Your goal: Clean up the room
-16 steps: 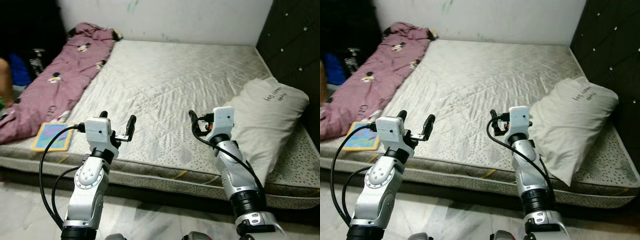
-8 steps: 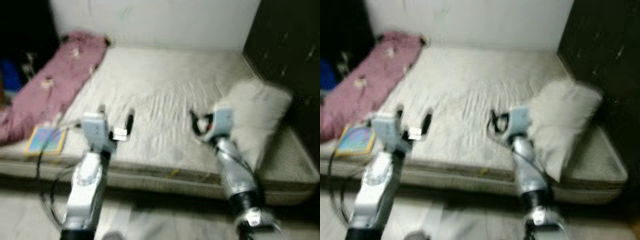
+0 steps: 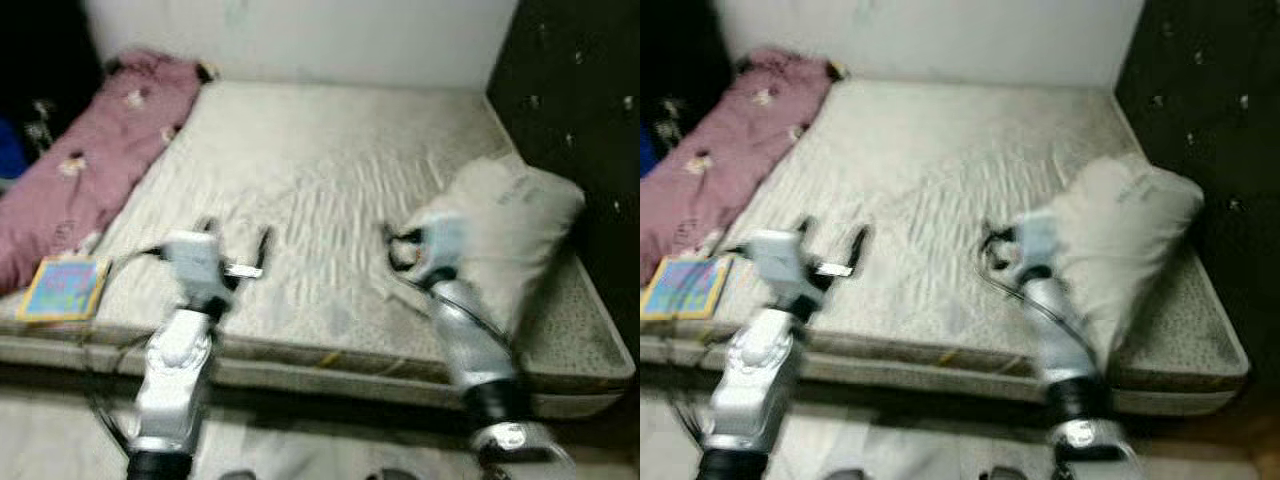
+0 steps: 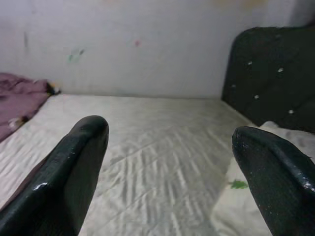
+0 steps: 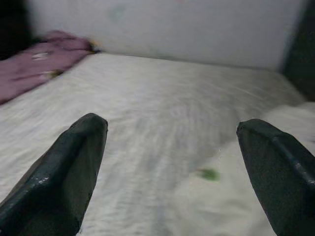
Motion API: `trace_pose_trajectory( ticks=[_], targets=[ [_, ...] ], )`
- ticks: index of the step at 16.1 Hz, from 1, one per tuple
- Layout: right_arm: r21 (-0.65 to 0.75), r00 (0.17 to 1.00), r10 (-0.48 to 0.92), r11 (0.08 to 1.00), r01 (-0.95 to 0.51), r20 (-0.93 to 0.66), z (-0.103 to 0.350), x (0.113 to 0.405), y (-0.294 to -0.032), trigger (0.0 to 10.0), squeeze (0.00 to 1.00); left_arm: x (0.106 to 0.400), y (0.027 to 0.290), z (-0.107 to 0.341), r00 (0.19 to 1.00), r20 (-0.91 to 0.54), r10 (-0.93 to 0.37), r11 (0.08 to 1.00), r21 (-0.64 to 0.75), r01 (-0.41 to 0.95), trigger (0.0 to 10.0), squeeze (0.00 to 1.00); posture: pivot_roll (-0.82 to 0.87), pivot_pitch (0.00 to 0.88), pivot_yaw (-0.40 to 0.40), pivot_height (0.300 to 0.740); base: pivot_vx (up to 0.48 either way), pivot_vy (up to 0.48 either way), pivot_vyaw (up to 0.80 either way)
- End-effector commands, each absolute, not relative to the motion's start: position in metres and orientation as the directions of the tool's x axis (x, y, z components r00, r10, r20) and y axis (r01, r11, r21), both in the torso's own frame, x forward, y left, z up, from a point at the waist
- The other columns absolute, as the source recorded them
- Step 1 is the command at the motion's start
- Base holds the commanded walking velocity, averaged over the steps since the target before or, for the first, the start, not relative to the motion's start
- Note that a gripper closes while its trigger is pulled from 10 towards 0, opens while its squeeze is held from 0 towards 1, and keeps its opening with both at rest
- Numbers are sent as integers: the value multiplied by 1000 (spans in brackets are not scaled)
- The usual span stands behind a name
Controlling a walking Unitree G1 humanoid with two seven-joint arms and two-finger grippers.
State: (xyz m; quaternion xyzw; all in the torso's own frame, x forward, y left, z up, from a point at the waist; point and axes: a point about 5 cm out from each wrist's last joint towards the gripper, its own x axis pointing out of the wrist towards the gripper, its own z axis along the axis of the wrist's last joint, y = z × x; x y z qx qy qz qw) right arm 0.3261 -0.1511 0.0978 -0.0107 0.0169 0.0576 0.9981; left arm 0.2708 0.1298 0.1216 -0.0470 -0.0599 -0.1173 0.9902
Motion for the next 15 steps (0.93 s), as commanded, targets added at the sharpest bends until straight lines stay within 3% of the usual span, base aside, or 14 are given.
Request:
trace_pose_trajectory(
  ticks=[1,6,8,11,15],
  targets=[
    [-1,987,159,987,-159,-13,103,329,-134,10000,0,271,143,123,973,131,-188,979,-57,197,10000,0,14,0,8,740,296,0,0],
    [4,988,154,988,-154,-18,103,329,-135,10000,0,271,142,123,972,129,-198,977,-55,206,10000,0,14,0,8,740,235,0,0],
    [9,988,151,988,-151,-20,103,329,-135,10000,0,271,142,123,972,127,-200,977,-52,208,10000,0,14,0,12,740,321,0,-800],
    [10,988,151,989,-151,-19,103,329,-135,10000,0,271,142,123,972,126,-199,977,-52,207,10000,0,15,0,12,740,277,0,0],
    [10,988,153,988,-152,-20,103,329,-135,10000,0,272,144,121,977,107,-184,981,-44,189,10000,0,15,0,12,740,0,0,0]
  ],
)
